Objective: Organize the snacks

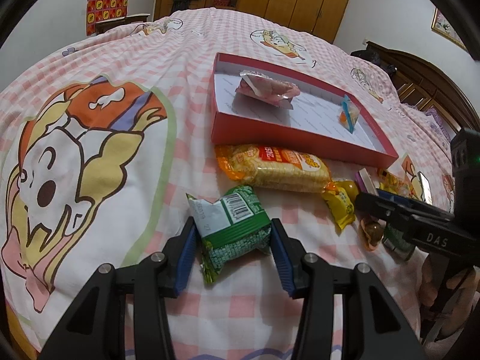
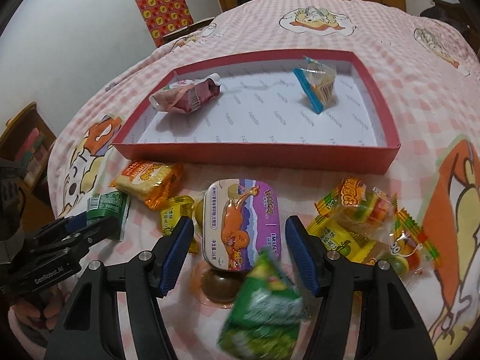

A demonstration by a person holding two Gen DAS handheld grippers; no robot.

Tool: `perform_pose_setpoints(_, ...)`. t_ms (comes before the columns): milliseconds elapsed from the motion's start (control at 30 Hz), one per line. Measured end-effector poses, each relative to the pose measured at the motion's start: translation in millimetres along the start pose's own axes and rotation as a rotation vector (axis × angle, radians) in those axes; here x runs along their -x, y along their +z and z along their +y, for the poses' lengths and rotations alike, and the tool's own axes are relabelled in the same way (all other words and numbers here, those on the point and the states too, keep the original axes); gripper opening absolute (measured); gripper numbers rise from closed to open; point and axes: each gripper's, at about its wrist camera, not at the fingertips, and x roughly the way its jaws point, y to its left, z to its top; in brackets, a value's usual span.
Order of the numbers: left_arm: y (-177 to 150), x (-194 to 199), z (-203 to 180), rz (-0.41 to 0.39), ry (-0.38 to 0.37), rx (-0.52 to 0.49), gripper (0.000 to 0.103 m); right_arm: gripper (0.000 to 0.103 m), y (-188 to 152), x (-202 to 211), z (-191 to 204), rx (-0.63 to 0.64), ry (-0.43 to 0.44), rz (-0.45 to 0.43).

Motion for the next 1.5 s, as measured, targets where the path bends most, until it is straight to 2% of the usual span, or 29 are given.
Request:
perform_pose_setpoints(200, 0, 0, 0, 0.0, 0.0, 0.0, 0.05, 0.065, -1, -1, -2, -0.015, 0.022, -0.008)
perform_pose_setpoints(367, 0, 0, 0, -0.001, 0.001, -0.001, 0.05, 0.051, -2, 0, -5, -0.029, 0.035, -0.015)
perform_pose_setpoints(767, 2, 6, 2, -0.005, -0.004, 0.015, 0.049, 0.05, -5, 13, -3, -0.033, 0.05, -0.052)
perform_pose_setpoints(1500, 15, 38, -6, -0.076, -0.018, -0.007, 0.049, 0.05, -9, 36, 8, 0.004, 0.062, -0.093)
